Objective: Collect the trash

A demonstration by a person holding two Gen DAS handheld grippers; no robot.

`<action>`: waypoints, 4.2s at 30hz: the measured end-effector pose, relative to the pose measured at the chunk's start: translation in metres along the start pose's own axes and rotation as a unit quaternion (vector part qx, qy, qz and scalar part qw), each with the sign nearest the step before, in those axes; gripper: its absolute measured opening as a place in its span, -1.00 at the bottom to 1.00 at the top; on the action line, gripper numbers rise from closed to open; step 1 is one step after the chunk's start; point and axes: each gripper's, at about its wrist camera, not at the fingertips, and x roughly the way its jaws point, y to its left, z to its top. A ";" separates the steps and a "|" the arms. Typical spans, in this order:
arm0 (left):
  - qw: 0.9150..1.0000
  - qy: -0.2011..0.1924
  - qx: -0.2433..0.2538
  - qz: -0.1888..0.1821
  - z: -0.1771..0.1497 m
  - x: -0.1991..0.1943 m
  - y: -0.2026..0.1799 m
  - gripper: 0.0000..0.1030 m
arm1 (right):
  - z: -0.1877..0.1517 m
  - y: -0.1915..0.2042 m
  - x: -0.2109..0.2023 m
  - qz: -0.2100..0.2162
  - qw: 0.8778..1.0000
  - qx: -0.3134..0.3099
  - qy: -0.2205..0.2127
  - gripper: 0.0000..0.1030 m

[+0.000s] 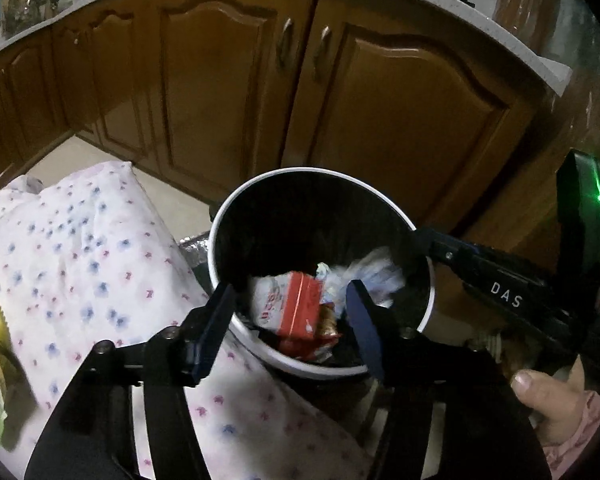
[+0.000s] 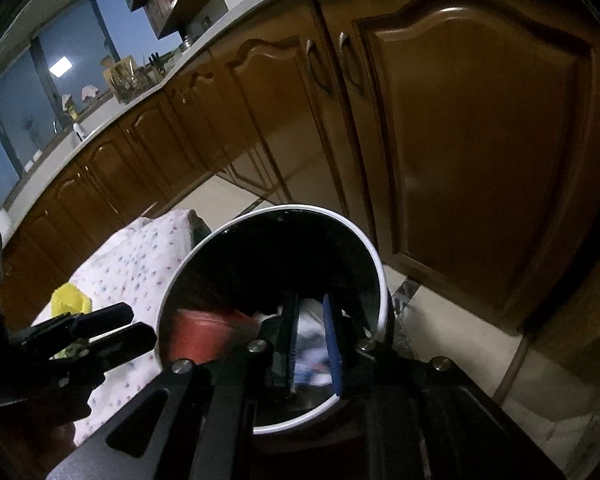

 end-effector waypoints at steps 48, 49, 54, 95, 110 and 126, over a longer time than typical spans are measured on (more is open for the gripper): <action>0.958 -0.085 -0.232 0.145 -0.209 -0.212 0.187 0.29 | -0.127 0.207 -0.021 0.198 0.976 -0.069 0.056 0.54; 0.956 -0.092 -0.235 0.152 -0.213 -0.220 0.191 0.29 | -0.128 0.213 -0.020 0.204 0.975 -0.072 0.058 0.54; 0.943 -0.111 -0.260 0.177 -0.230 -0.251 0.218 0.29 | -0.134 0.245 -0.018 0.226 0.967 -0.096 0.067 0.54; 0.908 -0.120 -0.362 0.172 -0.288 -0.287 0.374 -0.90 | -0.176 0.443 0.074 0.256 0.939 -0.155 0.170 0.38; 0.908 -0.116 -0.368 0.166 -0.294 -0.288 0.360 -0.90 | -0.195 0.440 0.086 0.253 0.931 -0.174 0.197 0.09; 0.946 -0.110 -0.288 0.098 -0.228 -0.253 0.279 -0.90 | -0.145 0.312 0.001 0.277 0.943 -0.130 0.128 -0.03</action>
